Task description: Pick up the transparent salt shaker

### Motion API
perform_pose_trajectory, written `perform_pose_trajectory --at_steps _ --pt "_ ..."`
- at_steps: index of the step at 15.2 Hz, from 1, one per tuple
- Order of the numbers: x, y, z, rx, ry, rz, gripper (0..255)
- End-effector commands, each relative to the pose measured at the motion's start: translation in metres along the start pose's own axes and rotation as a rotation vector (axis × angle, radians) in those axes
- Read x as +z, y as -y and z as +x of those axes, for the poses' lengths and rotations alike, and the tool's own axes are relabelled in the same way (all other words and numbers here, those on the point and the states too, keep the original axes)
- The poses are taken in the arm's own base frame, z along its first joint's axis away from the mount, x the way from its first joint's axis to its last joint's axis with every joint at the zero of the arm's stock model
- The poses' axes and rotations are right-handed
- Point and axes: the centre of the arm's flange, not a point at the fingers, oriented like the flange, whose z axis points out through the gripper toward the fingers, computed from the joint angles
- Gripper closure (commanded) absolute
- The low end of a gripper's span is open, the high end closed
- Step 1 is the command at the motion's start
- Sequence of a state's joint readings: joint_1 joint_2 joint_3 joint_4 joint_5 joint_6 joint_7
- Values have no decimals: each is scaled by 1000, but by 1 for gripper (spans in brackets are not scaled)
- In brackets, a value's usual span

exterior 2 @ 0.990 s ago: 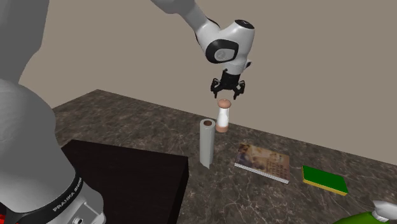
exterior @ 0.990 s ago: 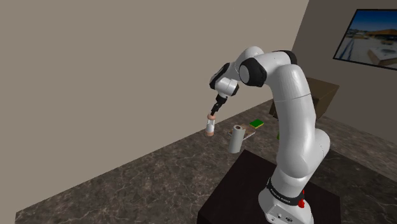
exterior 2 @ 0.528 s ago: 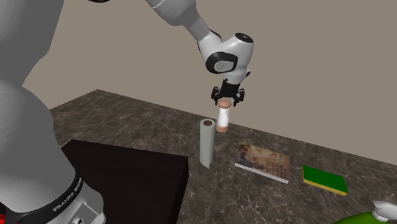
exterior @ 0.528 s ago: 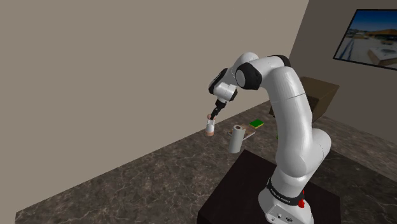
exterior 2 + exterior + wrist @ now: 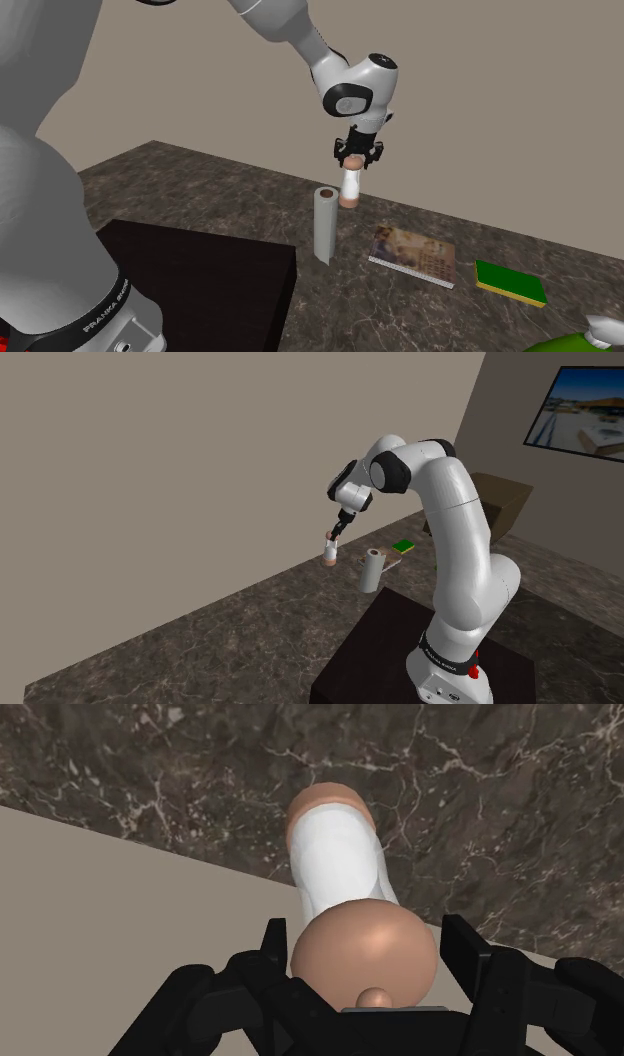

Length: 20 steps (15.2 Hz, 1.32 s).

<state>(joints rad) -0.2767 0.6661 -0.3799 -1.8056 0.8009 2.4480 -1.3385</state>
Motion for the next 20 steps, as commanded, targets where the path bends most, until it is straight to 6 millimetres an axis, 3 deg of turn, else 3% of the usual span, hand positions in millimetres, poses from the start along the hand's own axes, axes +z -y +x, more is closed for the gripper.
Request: perform_pose_trajectory --at_steps 1,4,20 --pt "1 0 -1 0 2 1 255" --pt "0 0 0 0 2 1 255" --pt "-76 6 22 1 2 1 255"
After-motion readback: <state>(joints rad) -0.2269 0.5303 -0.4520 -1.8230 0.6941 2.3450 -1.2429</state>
